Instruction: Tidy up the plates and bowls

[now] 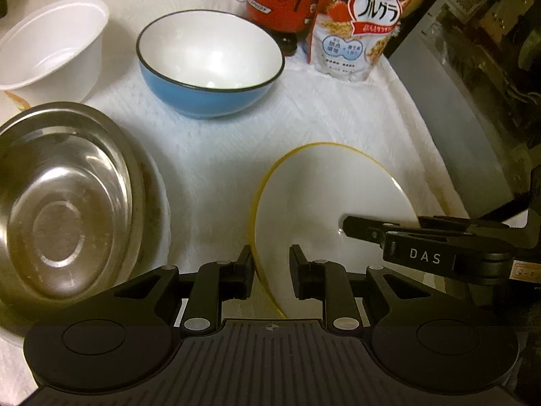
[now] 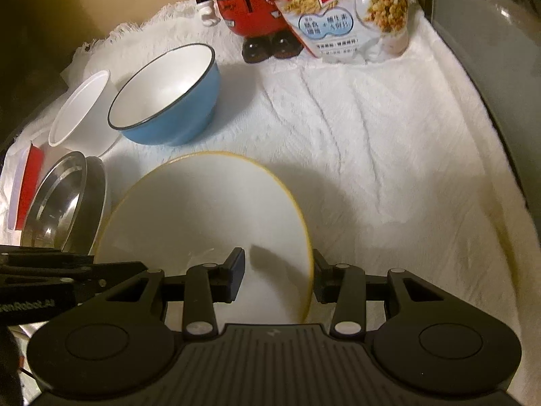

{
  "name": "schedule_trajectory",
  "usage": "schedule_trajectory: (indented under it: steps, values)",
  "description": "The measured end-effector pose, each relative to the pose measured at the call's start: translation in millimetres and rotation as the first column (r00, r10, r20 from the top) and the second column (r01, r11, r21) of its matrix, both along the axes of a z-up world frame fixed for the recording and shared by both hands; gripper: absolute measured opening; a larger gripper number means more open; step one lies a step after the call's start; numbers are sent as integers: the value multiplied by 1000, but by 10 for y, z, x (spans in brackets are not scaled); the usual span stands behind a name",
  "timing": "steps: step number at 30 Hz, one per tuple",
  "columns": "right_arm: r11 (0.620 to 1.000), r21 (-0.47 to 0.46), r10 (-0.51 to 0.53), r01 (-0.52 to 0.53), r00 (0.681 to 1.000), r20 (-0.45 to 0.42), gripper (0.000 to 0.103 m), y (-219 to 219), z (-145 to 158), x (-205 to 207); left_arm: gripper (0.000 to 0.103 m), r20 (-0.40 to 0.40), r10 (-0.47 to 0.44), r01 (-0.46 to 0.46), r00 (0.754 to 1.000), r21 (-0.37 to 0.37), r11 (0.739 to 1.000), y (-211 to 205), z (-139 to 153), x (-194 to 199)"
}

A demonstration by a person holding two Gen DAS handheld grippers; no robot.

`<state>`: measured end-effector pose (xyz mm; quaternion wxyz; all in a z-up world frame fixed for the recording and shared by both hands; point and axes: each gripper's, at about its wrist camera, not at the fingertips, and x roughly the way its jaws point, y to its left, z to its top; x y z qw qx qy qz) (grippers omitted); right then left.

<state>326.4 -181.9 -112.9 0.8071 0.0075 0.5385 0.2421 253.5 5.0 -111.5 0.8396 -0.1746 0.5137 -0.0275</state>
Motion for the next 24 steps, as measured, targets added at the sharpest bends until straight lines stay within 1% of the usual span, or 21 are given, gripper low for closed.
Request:
schedule_trajectory:
  steps: [5, 7, 9, 13, 15, 16, 18, 19, 20, 22, 24]
  values:
    - [1000, -13, -9, 9, 1000, 25, 41, -24, 34, 16, 24, 7, 14, -14, 1000, -11, 1000, 32, 39, -17]
    - [1000, -29, -3, 5, 999, 49, 41, -25, 64, 10, 24, 20, 28, -27, 999, -15, 1000, 56, 76, -41]
    - [998, -54, 16, -12, 996, 86, 41, -11, 102, -9, 24, 41, 43, -42, 998, -11, 999, 83, 132, -47]
    - [989, -137, 75, -48, 976, 205, 41, 65, 254, -62, 24, 90, 74, -72, 993, -18, 997, 195, 269, -62]
    - [989, -138, 85, -53, 969, 233, 42, 85, 347, -38, 24, 119, 94, -92, 988, -20, 996, 281, 346, -57]
    - [990, -129, 87, -57, 965, 245, 44, 93, 405, -17, 24, 139, 112, -110, 984, -22, 994, 340, 387, -60]
    - [989, -125, 107, -74, 953, 282, 52, 133, 511, 13, 24, 182, 174, -171, 968, -36, 985, 511, 472, -63]
    - [986, -138, 131, -92, 943, 306, 58, 177, 561, 23, 24, 197, 204, -201, 959, -40, 979, 600, 502, -65]
    - [981, -154, 160, -115, 932, 324, 61, 230, 604, 28, 24, 210, 234, -231, 949, -40, 972, 691, 527, -56]
    - [976, -156, 201, -155, 915, 350, 61, 298, 689, 39, 24, 223, 277, -279, 934, -27, 960, 848, 558, -14]
    - [976, -115, 216, -187, 913, 347, 63, 342, 757, 81, 24, 230, 328, -330, 916, -28, 943, 999, 565, 64]
